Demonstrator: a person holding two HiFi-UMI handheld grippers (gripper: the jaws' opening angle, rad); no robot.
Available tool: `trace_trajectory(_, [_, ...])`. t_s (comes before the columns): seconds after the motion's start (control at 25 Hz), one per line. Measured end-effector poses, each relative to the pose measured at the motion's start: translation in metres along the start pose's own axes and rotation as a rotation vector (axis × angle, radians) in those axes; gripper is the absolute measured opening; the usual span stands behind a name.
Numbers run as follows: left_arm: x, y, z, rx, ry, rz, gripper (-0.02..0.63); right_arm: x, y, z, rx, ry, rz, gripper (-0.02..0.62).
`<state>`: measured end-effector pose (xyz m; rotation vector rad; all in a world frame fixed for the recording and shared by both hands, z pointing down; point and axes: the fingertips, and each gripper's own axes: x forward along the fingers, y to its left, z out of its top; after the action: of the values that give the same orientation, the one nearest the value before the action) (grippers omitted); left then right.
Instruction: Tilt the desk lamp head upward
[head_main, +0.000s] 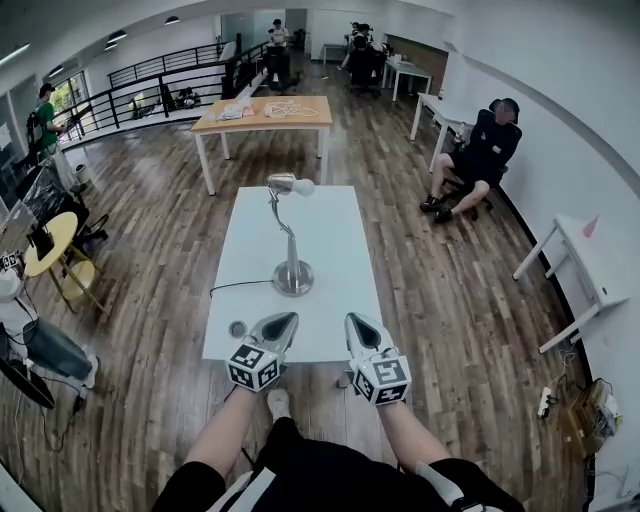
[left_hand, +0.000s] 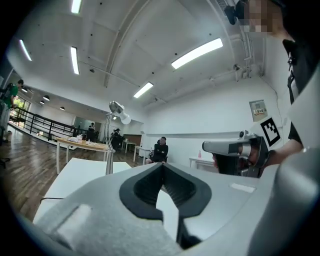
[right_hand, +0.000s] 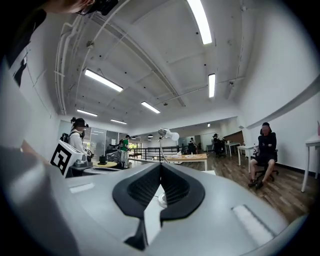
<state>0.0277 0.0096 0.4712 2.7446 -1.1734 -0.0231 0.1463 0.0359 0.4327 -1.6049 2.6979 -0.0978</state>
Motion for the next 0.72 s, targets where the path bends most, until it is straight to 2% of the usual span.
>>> trace_trajectory(0.16, [-0.024, -0.017, 0.013, 0.027, -0.036, 0.02, 0.0, -0.026, 0.002, -0.003, 0.03, -0.006, 0.003, 0.005])
trace_trajectory(0.36, [-0.05, -0.007, 0.03, 0.033, -0.085, 0.056, 0.0, -0.046, 0.002, -0.001, 0.045, -0.028, -0.012, 0.005])
trace_trajectory(0.56, [-0.079, -0.007, 0.036, 0.037, -0.103, 0.028, 0.0, -0.057, 0.018, -0.014, 0.048, -0.006, 0.001, 0.005])
trace_trajectory(0.72, [-0.103, -0.001, 0.021, 0.037, -0.08, 0.006, 0.0, -0.058, 0.032, -0.029, 0.062, 0.007, -0.026, 0.005])
